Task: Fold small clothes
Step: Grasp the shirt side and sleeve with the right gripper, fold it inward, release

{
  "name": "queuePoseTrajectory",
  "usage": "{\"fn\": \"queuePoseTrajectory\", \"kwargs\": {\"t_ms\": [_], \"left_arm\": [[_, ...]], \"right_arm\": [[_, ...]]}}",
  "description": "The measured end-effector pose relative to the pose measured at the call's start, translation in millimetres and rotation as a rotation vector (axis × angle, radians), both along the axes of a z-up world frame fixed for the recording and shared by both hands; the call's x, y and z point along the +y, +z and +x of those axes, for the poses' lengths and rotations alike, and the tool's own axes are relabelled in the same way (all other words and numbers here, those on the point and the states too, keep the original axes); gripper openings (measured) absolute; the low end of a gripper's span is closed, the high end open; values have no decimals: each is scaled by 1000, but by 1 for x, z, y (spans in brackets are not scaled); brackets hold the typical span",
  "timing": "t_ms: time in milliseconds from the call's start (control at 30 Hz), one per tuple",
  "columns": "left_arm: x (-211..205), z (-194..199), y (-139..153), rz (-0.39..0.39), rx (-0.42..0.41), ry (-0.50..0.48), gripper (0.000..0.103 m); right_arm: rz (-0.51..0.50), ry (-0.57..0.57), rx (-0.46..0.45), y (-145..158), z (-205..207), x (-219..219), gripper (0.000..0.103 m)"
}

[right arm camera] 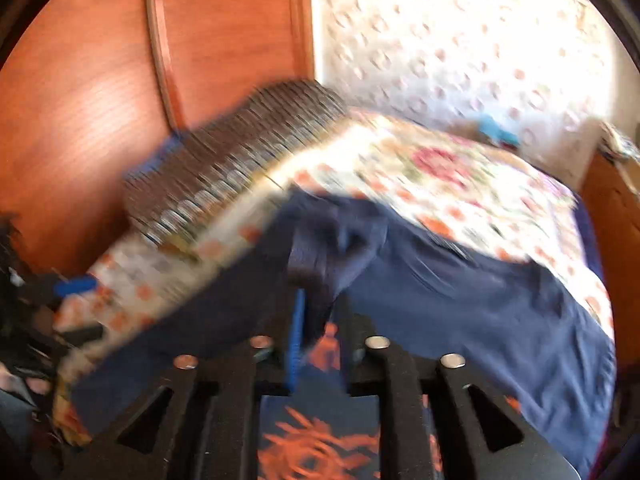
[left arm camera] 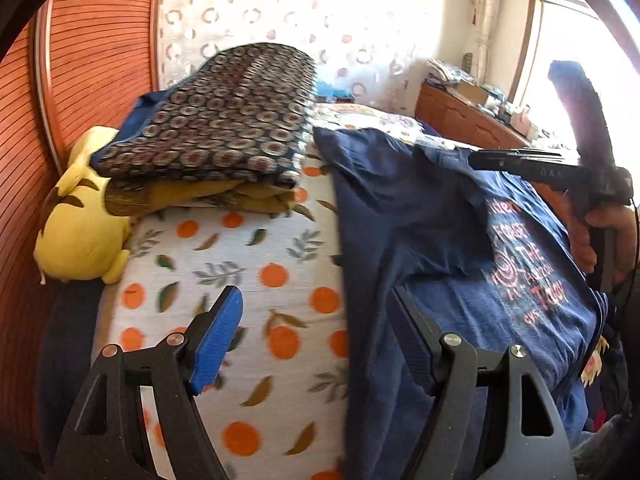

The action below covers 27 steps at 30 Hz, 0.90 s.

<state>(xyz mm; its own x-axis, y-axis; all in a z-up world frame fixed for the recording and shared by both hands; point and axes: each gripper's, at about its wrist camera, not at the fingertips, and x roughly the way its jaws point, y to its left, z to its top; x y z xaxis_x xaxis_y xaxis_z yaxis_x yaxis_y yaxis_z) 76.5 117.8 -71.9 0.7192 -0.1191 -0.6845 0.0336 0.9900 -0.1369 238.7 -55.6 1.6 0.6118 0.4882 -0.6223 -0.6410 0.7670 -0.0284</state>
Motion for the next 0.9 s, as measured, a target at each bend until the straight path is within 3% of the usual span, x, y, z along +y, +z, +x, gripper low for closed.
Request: {"fn": "queuePoseTrajectory", "kwargs": {"t_ms": [33, 100, 133, 367, 567, 733, 900], "left_arm": [[-2, 2, -1, 3, 5, -6, 75], [-9, 5, -5, 11, 16, -19, 75], [-12, 6, -6, 15, 24, -29, 75], [-21, 15, -20, 71, 69, -33, 75], [-23, 19, -26, 108, 79, -23, 76], [-22, 18, -27, 106, 69, -22, 78], [-21, 18, -27, 101, 61, -16, 78]], "right_arm": [[-7, -21, 0, -5, 4, -4, 31], [-2, -47, 11, -13, 12, -10, 52], [6, -54, 20, -16, 14, -11, 54], [50, -27, 64, -26, 17, -3, 55], [11, -12, 71, -34, 36, 18, 55], [-106, -64, 67, -48, 61, 43, 54], [-95, -160, 70, -49, 73, 11, 55]]}}
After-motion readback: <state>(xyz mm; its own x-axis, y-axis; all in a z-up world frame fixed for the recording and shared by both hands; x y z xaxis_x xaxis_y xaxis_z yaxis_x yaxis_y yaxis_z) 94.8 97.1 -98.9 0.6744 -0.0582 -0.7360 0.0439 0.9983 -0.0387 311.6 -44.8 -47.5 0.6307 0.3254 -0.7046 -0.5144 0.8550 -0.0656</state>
